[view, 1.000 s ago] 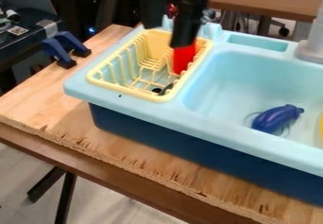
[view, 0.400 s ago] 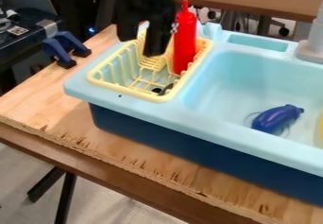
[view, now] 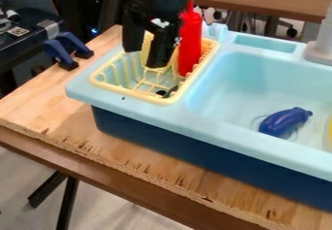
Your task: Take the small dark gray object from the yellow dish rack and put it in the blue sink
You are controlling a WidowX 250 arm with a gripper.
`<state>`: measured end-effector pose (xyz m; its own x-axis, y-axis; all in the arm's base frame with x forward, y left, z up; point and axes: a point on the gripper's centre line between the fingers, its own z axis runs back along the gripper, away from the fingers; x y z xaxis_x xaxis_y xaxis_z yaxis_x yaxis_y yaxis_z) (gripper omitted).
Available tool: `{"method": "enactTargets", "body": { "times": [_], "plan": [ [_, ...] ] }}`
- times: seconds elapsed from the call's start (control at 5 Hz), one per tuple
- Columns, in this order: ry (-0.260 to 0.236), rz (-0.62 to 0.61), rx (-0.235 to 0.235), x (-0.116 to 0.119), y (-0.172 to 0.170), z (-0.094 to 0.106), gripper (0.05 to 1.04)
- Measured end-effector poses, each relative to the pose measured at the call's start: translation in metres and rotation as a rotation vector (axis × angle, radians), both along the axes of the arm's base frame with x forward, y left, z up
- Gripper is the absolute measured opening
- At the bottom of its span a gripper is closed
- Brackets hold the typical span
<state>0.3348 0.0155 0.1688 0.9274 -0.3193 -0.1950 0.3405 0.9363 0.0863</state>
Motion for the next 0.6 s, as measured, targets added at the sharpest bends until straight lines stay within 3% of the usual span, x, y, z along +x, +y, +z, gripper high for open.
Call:
{"method": "enactTargets", "body": {
  "times": [0.4, 0.6],
  "plan": [
    [0.016, 0.014, -0.001, 0.001, 0.0105, -0.0074, 1.001],
    [0.018, -0.012, 0.02, 0.0031, 0.0072, -0.0146, 1.001]
  ]
}}
